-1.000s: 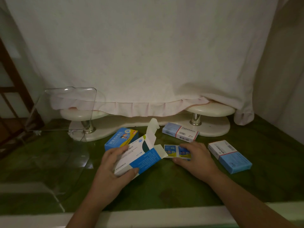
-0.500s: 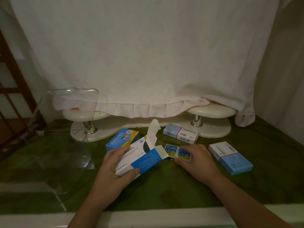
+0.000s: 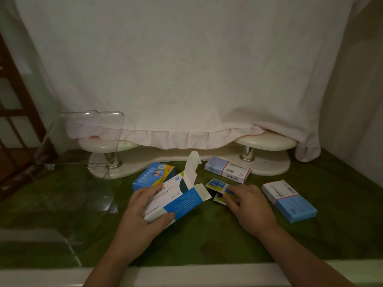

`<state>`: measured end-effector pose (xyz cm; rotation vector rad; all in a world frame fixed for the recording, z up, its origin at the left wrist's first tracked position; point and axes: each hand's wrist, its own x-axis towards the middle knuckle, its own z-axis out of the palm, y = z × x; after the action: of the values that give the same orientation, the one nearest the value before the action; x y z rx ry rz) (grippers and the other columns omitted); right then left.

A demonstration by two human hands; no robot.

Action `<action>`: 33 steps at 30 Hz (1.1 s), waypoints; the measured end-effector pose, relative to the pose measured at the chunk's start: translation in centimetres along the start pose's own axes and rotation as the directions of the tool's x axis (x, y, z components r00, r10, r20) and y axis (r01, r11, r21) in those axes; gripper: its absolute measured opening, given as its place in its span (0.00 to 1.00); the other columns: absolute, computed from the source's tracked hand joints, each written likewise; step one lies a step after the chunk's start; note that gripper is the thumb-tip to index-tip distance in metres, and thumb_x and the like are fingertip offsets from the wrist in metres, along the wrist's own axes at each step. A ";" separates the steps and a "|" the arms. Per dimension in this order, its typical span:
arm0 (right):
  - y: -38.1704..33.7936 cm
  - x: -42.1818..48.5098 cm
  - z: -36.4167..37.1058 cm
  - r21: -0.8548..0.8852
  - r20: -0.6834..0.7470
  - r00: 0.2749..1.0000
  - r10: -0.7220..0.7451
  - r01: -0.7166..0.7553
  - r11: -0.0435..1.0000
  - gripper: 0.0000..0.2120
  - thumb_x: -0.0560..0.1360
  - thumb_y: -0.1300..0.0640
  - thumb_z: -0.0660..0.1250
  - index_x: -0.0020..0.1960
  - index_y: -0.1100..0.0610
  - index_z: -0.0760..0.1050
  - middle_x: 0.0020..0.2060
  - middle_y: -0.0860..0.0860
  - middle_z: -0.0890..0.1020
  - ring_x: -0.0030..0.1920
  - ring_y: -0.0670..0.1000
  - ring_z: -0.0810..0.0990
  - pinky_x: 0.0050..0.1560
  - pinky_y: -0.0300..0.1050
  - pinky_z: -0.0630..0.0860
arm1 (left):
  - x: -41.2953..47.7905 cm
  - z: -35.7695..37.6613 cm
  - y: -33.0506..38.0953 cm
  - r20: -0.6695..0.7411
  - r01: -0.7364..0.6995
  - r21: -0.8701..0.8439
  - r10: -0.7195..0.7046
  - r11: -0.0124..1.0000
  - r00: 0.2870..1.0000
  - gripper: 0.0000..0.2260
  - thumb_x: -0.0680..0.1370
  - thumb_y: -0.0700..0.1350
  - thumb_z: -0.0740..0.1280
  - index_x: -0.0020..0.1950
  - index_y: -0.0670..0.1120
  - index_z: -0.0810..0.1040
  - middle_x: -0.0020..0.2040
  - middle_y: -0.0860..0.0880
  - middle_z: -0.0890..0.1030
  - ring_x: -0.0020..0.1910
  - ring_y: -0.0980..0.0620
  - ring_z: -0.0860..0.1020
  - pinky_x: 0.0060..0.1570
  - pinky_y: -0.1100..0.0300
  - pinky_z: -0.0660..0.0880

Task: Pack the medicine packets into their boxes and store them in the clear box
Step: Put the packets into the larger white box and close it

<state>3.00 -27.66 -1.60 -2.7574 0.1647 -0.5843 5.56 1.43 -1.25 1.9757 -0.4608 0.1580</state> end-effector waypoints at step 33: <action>-3.8 -0.2 -4.1 0.842 0.103 0.925 0.365 -0.276 0.464 0.12 0.79 0.58 0.66 0.59 0.45 0.71 0.50 0.47 0.83 0.40 0.47 0.86 0.27 0.40 0.78 | 0.1 0.1 0.0 0.042 -0.067 0.004 0.067 0.998 0.997 0.30 0.69 0.47 0.79 0.67 0.63 0.72 0.62 0.70 0.64 0.64 0.72 0.65 0.57 0.68 0.75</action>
<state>1.30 -25.15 3.12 -1.6609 0.3170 -0.4951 5.66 1.28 -1.31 1.9726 -0.5544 0.1609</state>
